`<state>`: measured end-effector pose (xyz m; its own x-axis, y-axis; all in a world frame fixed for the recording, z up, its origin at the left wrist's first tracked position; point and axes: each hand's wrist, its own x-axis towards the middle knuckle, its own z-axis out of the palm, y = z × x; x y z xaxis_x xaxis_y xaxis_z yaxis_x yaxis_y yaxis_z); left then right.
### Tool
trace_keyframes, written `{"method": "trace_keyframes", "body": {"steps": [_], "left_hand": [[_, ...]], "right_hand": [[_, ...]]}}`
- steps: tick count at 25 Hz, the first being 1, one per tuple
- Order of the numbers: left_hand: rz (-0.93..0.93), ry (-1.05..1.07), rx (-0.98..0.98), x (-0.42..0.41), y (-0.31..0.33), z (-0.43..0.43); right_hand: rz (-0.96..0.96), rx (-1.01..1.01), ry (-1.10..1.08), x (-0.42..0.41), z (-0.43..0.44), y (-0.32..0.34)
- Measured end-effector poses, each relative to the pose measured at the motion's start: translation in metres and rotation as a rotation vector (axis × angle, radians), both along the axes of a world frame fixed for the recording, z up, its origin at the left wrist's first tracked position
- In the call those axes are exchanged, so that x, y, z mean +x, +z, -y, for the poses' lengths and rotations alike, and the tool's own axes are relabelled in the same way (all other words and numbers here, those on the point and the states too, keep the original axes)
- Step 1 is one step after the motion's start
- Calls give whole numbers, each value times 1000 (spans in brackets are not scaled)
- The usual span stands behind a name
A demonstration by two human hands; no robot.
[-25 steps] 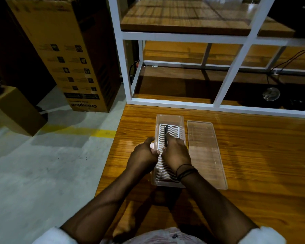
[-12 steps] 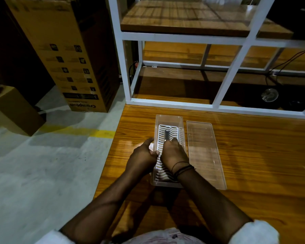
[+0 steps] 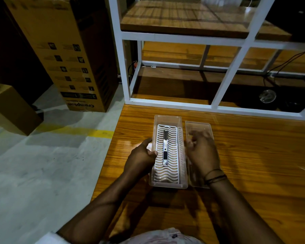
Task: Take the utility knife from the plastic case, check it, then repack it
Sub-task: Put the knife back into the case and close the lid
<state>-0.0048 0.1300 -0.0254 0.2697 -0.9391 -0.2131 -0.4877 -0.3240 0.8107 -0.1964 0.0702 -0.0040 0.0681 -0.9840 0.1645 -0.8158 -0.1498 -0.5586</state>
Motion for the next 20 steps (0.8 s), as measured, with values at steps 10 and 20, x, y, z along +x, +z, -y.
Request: {"method": "trace_keyframes", "body": {"steps": [10,20], "left_hand": [[-72,49,-74,-3,-9,-2],[-122,120,-108,-4,-16,-4]], "right_hand": [[-284,599,-397,-52,11,-39],[487,531,-168,-48,-6,23]]}}
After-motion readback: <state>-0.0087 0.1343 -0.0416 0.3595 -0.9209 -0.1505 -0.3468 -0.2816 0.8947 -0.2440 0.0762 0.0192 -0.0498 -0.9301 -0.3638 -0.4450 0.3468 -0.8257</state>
